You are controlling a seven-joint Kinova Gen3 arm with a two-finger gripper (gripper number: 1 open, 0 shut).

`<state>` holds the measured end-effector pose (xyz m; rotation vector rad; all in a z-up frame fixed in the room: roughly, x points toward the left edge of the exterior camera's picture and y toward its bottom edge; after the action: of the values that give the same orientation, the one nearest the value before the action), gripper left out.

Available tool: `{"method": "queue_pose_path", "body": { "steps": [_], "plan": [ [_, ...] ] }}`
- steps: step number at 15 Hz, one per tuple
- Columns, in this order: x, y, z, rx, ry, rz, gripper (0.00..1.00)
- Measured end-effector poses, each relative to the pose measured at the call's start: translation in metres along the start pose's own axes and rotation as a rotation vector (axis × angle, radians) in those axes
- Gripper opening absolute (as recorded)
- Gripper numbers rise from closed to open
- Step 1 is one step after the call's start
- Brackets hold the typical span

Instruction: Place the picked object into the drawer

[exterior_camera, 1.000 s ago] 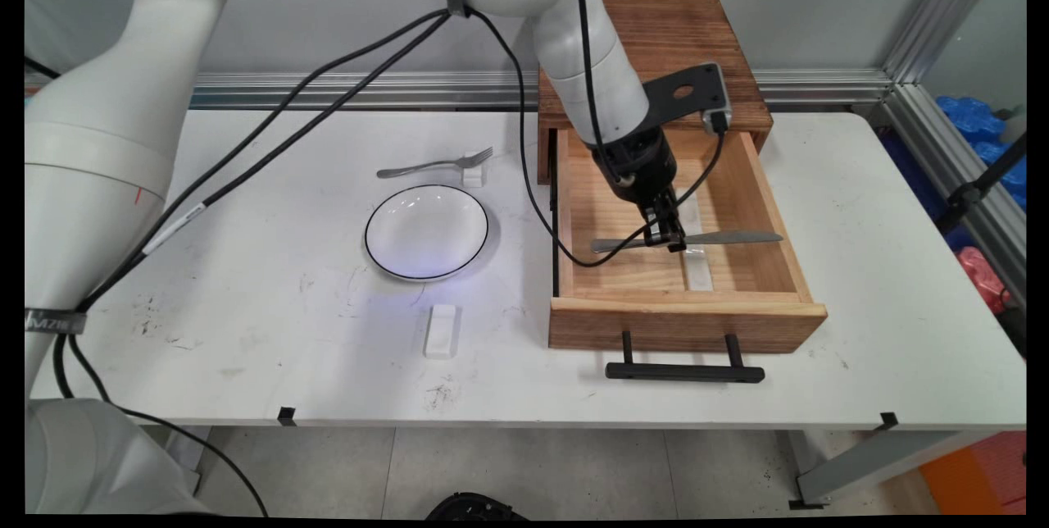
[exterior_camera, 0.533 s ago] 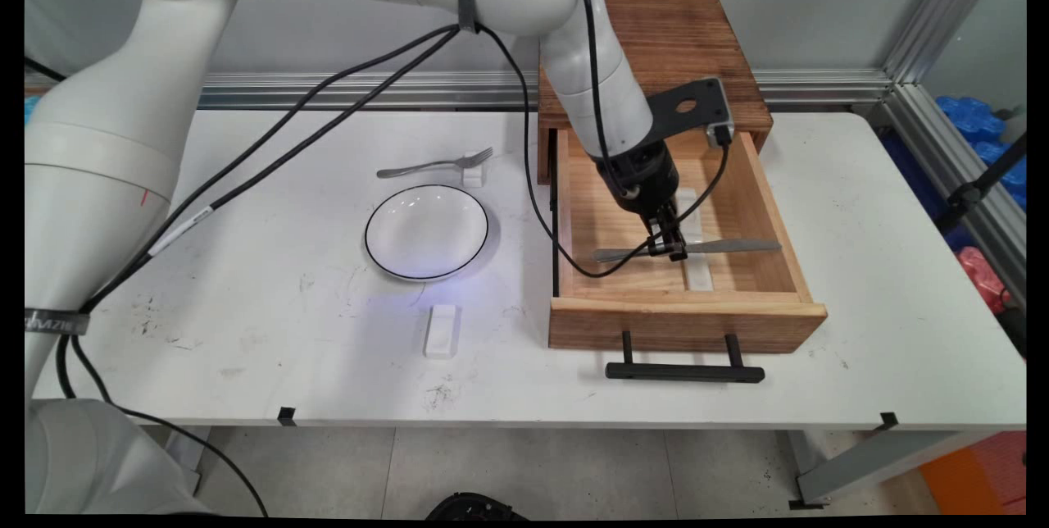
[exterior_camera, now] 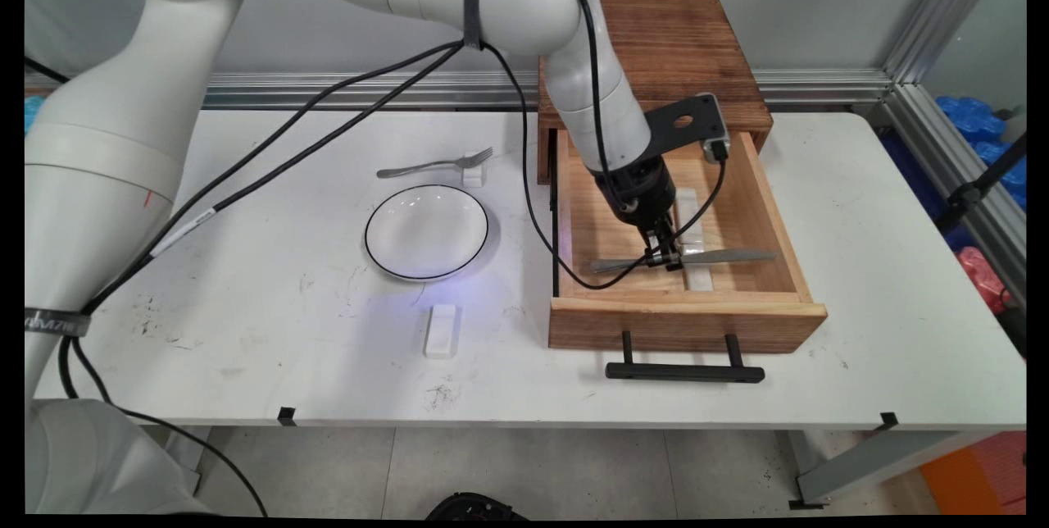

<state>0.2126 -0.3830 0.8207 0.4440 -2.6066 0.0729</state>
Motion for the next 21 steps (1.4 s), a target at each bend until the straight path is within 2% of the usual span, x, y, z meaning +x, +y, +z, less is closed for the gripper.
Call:
{"method": "queue_pose_path", "body": {
  "steps": [14,21],
  "plan": [
    [-0.013,-0.004,0.015,0.005,-0.011,-0.013,0.0],
    [-0.014,-0.005,0.02,0.001,0.004,-0.012,0.0]
  ]
}}
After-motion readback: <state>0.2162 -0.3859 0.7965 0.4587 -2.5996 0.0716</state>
